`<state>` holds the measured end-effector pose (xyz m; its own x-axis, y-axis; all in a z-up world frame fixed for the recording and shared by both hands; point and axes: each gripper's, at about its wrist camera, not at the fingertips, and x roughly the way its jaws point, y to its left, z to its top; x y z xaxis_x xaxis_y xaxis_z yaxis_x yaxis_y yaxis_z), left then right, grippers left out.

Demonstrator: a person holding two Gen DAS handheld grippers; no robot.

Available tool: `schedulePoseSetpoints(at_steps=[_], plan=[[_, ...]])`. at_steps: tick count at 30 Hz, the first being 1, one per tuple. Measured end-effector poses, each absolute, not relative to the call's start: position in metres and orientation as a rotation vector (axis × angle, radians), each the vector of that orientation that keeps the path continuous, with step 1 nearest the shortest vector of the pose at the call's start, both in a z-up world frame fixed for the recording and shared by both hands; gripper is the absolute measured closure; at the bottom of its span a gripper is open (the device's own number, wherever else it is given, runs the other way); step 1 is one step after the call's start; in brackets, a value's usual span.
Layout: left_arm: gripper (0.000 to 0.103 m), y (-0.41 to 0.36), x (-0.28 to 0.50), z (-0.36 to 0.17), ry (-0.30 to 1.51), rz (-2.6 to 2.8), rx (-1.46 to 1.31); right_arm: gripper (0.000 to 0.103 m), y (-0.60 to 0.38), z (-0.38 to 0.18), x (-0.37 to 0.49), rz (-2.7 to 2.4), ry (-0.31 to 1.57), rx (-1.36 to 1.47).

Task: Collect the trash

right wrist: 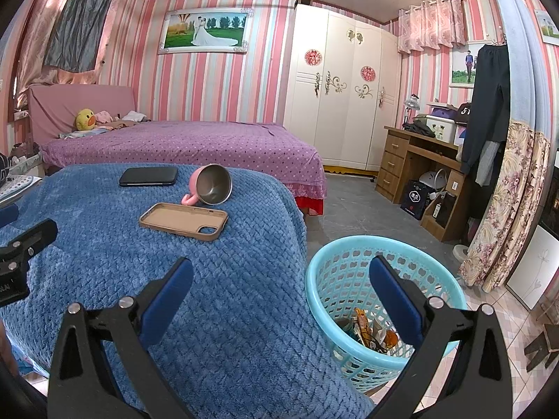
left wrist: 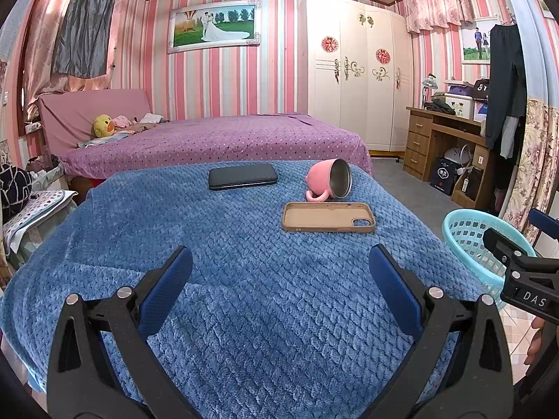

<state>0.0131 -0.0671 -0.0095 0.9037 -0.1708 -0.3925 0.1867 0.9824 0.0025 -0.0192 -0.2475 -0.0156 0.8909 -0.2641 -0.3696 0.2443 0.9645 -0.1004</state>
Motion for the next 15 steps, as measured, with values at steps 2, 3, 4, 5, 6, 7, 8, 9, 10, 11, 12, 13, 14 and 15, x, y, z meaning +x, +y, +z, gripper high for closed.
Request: schedulePoseSetpoints(at_steps=[2,3,4,5,6,7,8,9,10,11,12,13,14,15], plan=[[0.005,-0.0671,0.0129,-0.0094,0.401,-0.185,0.040,0.005,-0.2476,-0.0156,-0.0193,-0.264,0.391,-0.051],[0.005,-0.0672,0.0129,-0.0097,0.401,-0.185,0.041,0.005,-0.2476,-0.0156,-0.0192,-0.264,0.391,-0.051],[0.005,-0.0672,0.0129,-0.0100,0.402,-0.184,0.042,0.005,-0.2474,-0.0157,-0.0194,-0.265,0.391,-0.051],[0.005,-0.0672,0.0131,-0.0096,0.403,-0.185,0.041,0.005,-0.2472,-0.0158,-0.0193,-0.265,0.391,-0.051],[0.005,-0.0670,0.0129,-0.0096,0.404,-0.185,0.041,0.005,-0.2471,-0.0158,-0.0193,-0.266,0.391,-0.052],[0.005,-0.0668,0.0126,-0.0093,0.404,-0.186,0.040,0.005,-0.2473,-0.0158,-0.0193,-0.265,0.391,-0.052],[0.005,-0.0668,0.0125,-0.0092,0.404,-0.186,0.039,0.005,-0.2475,-0.0159,-0.0193,-0.265,0.391,-0.051],[0.005,-0.0670,0.0130,-0.0092,0.403,-0.186,0.039,0.005,-0.2476,-0.0161,-0.0193,-0.264,0.393,-0.051],[0.005,-0.0672,0.0129,-0.0091,0.404,-0.186,0.038,0.005,-0.2476,-0.0160,-0.0193,-0.264,0.394,-0.051],[0.005,-0.0672,0.0130,-0.0091,0.404,-0.186,0.039,0.005,-0.2484,-0.0155,-0.0188,-0.265,0.395,-0.051],[0.005,-0.0672,0.0130,-0.0090,0.404,-0.186,0.039,0.005,-0.2488,-0.0152,-0.0192,-0.265,0.395,-0.051],[0.005,-0.0670,0.0129,-0.0090,0.404,-0.186,0.039,0.005,-0.2491,-0.0150,-0.0199,-0.266,0.394,-0.051],[0.005,-0.0671,0.0130,-0.0089,0.404,-0.187,0.038,0.005,-0.2489,-0.0153,-0.0189,-0.265,0.394,-0.050],[0.005,-0.0671,0.0129,-0.0090,0.404,-0.186,0.038,0.005,-0.2482,-0.0155,-0.0178,-0.266,0.395,-0.050]])
